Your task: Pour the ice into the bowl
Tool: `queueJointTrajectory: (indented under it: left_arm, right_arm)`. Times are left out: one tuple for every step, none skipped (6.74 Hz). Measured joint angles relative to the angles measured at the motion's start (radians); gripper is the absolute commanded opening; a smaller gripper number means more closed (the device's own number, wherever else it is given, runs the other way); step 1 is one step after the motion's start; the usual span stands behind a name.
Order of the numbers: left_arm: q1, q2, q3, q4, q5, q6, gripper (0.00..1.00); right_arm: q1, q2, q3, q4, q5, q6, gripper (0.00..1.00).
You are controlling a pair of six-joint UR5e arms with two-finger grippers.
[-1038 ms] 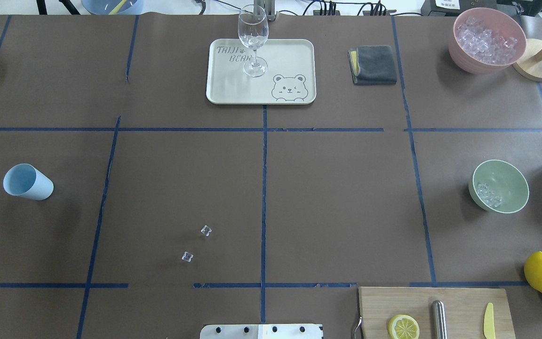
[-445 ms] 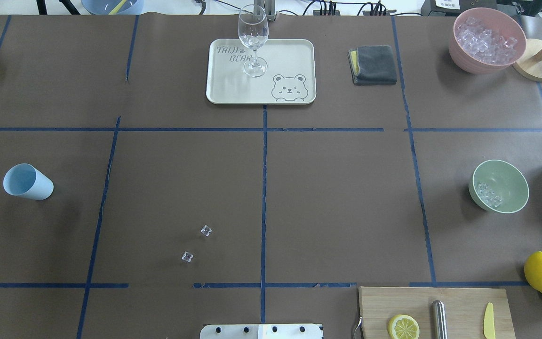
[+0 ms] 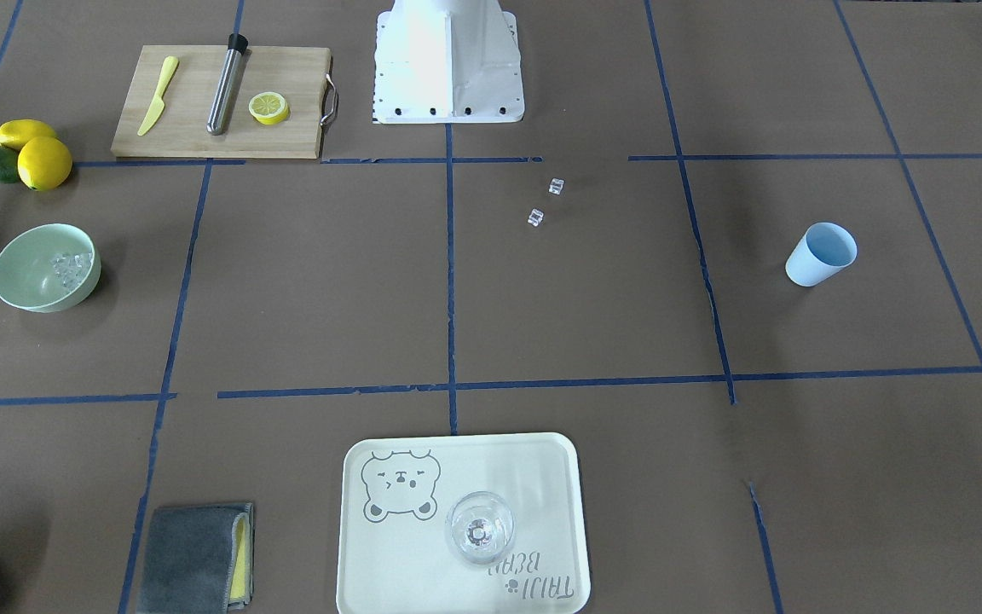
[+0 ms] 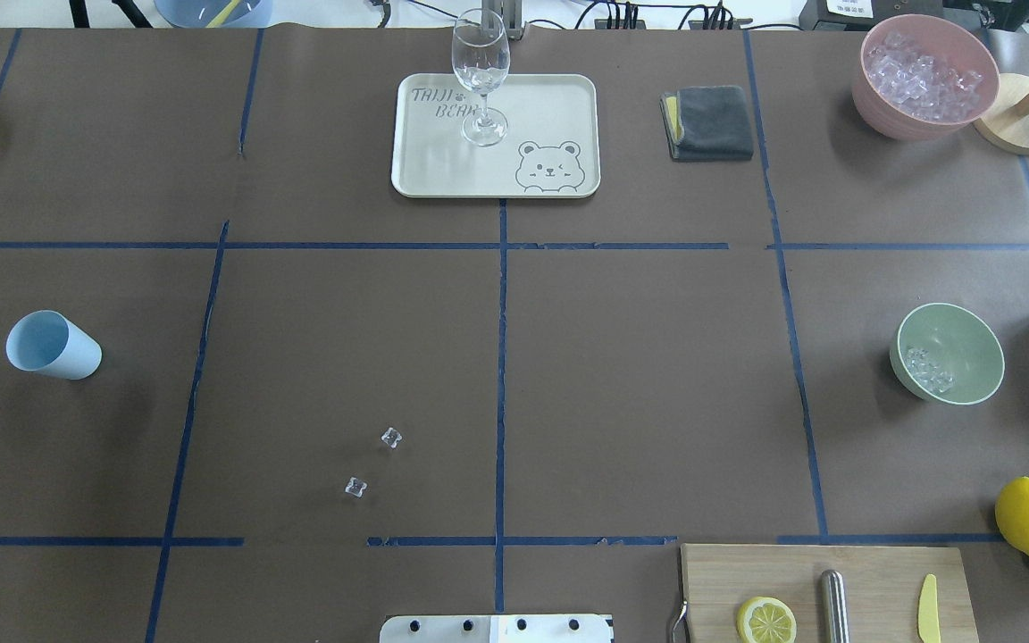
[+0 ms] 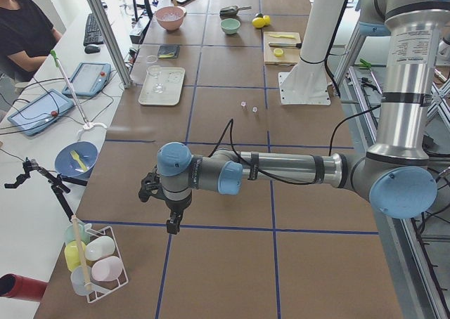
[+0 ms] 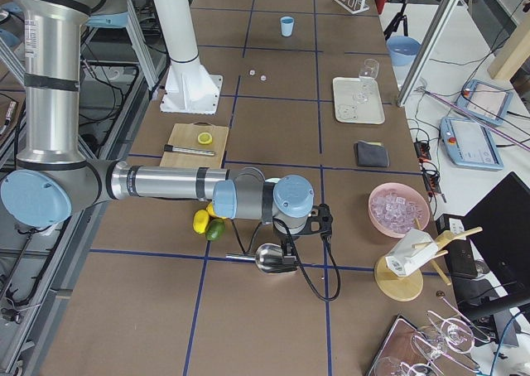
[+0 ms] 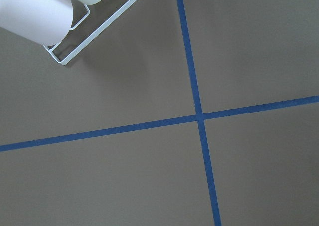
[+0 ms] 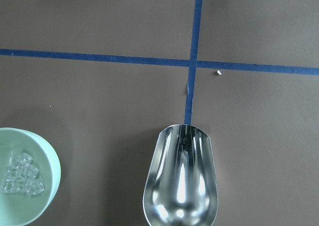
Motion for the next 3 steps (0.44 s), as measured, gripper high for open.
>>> queueJointTrajectory:
  left_arm:
    - [0.000,0.000,0.000,0.000,0.000,0.000,1.00]
    - [0.000,0.000,0.000,0.000,0.000,0.000,1.00]
    - [0.000,0.000,0.001,0.000,0.000,-0.001,1.00]
  right_arm:
    - [0.000,0.000,-0.005,0.014,-0.017,0.001,1.00]
    - [0.000,0.001,-0.009,0.024,-0.039,0.005,1.00]
    - [0.000,0.002,-0.011,0.027,-0.065,0.029,1.00]
